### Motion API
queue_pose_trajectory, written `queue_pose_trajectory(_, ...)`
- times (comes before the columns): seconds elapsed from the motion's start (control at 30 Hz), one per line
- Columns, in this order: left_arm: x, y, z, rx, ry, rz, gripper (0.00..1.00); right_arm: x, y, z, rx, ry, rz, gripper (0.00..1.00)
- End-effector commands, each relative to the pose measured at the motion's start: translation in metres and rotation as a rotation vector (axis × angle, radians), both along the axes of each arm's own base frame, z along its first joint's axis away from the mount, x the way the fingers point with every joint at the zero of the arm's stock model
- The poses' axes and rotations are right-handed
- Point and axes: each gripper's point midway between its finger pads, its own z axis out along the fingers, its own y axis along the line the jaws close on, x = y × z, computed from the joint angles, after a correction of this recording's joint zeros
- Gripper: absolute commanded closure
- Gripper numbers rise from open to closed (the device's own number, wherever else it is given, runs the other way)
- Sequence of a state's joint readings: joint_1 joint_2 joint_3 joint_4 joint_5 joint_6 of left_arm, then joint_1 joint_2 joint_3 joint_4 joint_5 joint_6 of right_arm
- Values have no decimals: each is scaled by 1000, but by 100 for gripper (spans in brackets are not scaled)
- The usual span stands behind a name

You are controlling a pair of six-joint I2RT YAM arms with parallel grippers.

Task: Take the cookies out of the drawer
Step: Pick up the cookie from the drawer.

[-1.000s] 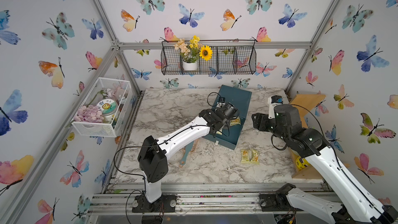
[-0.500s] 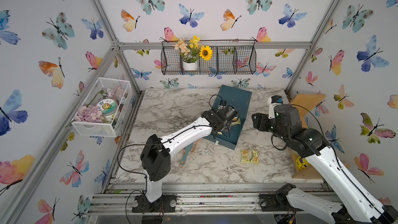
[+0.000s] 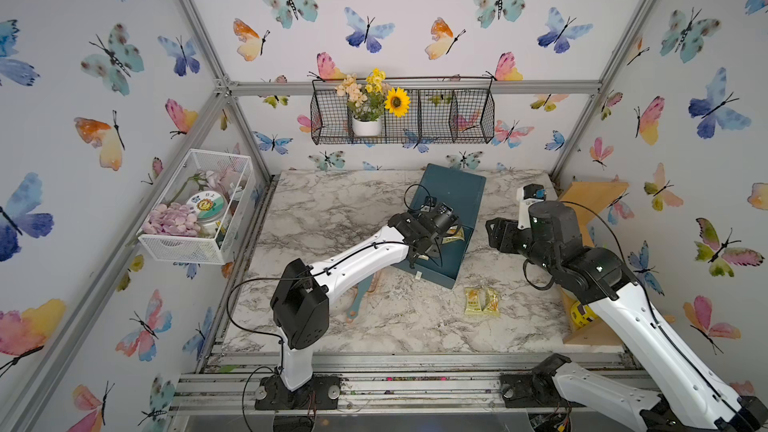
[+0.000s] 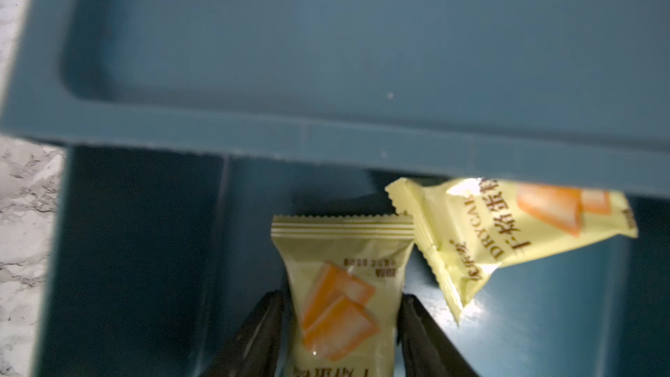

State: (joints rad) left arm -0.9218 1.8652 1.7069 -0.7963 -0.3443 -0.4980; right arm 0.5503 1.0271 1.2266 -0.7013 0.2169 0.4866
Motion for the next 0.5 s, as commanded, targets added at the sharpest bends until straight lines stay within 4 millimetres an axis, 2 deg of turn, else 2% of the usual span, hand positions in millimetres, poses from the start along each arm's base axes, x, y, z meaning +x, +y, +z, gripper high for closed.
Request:
queue_pose_trajectory(0.0, -7, 4, -4, 0, 39, -16, 49, 2, 0, 8, 17, -25, -3, 31)
queue_pose_trajectory(0.47, -5, 3, -2, -7, 34, -15, 58, 1, -1, 9, 16, -30, -2, 31)
